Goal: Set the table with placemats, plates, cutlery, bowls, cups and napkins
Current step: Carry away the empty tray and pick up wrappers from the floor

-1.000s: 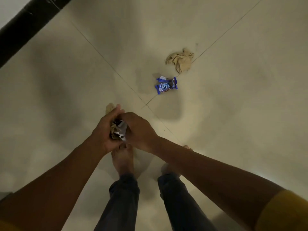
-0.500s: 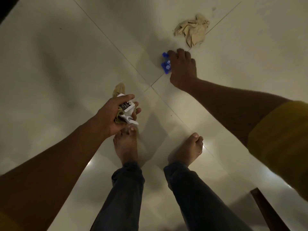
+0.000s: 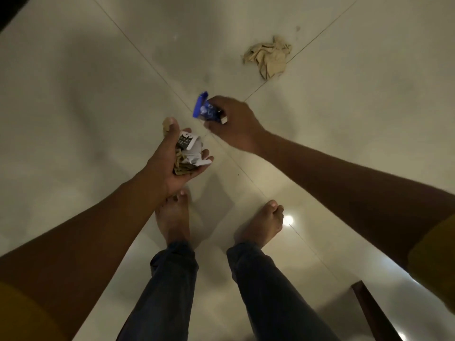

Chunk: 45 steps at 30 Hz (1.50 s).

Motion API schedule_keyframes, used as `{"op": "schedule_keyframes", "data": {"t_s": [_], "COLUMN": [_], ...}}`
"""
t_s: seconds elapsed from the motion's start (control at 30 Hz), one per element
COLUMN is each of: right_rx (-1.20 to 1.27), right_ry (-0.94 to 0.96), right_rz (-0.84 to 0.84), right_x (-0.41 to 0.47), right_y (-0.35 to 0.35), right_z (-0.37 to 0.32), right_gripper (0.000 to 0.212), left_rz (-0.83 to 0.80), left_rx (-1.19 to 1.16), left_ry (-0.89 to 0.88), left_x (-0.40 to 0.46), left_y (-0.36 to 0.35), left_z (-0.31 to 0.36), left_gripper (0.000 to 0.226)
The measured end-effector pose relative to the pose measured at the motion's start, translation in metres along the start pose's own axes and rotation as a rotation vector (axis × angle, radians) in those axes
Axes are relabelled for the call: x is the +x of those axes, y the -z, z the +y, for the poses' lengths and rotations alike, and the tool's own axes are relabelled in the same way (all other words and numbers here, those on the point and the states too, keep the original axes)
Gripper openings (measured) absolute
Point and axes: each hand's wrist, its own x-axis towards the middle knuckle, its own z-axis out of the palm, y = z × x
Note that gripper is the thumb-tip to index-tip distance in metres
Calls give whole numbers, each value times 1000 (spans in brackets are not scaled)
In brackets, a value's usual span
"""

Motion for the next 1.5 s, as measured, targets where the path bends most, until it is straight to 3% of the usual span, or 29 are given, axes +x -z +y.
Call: {"op": "schedule_keyframes", "data": {"t_s": [0.1,0.33,0.4,0.5,0.6,0.7,0.87,1.0,1.2,1.3,1.5], "right_rx": [63,312,392,476,80,-215,-444,-571,-723,-663,-230], "right_ry": [54,-15,-50,-231,-258,-316,-378,-339,-292,-259,-120], "right_rz": [-134,-485,-506,-338,-20,124,42,-63,8,32,97], "right_x": [-23,-23,-19,-1,23,49,87,96,86,78,46], "right_y": [-6,12,25,45,62,78,92,89,70,64,60], "right_z": [-25,-33,-29,-11,22,61,97,109,114,107,31], "right_gripper": [30,23,33,53,48,52,74,80,63,57,39], "left_rz": [-136,-173,-185,-134,-85,-83,-96,-91,-131,-116,-46], "left_rx": [54,5,-69,-109,35,93,87,71,43,22,-50], "left_ry": [-24,-48,-19,4,-19,-32,-60,-76,-44,-58,-102], "left_x": [0,-2,0,5,7,11,18,21,22,20,-1], "left_y": [-18,-31,-30,-28,-27,-23,-5,8,19,16,-2], "left_z": [-1,0,0,-3,-5,-6,-3,0,-3,-5,-5], "left_gripper": [76,17,23,31,35,37,40,40,29,25,21]}}
